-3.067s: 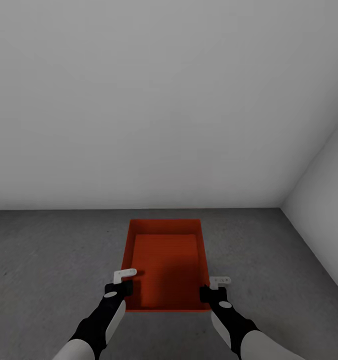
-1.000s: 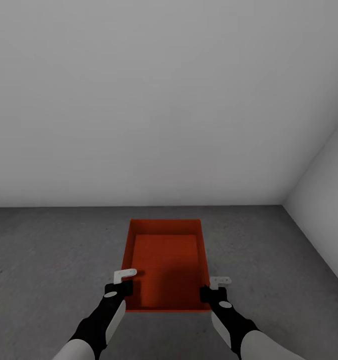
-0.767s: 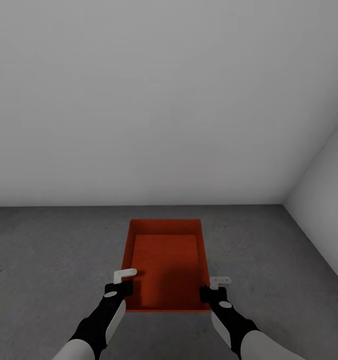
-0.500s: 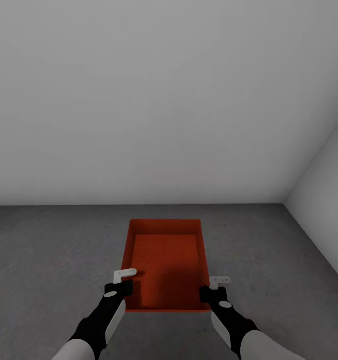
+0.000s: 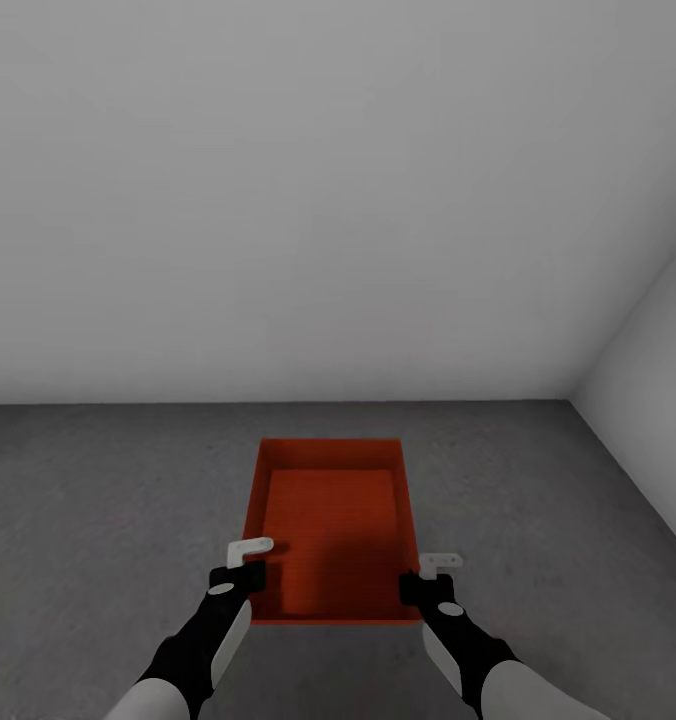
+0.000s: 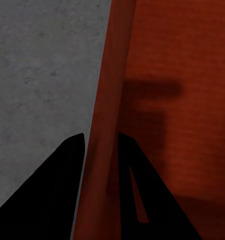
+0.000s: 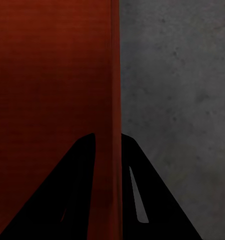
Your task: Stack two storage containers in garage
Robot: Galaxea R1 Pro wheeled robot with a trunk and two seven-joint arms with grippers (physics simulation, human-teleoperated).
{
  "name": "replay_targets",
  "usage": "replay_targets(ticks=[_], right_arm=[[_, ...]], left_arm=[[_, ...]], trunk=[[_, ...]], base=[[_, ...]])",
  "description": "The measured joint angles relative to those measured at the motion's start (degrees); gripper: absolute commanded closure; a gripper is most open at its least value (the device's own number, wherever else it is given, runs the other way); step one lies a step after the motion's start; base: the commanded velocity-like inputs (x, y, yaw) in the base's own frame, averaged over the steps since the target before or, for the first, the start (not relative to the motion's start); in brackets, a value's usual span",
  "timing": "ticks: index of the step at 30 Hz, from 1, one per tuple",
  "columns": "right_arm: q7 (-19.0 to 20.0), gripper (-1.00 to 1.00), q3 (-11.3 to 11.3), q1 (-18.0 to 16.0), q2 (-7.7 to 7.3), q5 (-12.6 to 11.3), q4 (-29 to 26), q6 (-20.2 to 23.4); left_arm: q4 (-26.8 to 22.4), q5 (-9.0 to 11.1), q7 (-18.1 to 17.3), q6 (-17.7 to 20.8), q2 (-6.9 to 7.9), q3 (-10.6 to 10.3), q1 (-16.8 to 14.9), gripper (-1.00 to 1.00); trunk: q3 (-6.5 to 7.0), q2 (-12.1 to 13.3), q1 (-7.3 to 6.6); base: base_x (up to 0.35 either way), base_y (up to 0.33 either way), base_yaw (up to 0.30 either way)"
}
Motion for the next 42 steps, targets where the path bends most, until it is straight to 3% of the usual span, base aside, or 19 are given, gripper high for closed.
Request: replay_targets(ticks=[42], right_arm=[[0.0, 1.00, 0.1, 0.0, -0.03, -0.2, 0.1, -0.3]], left_arm=[[-0.1, -0.1, 0.0, 0.0, 0.01, 0.0, 0.0, 1.00]], trunk=[[-8.01, -16.8, 9.23]], base=[[0.000, 0.000, 0.000]])
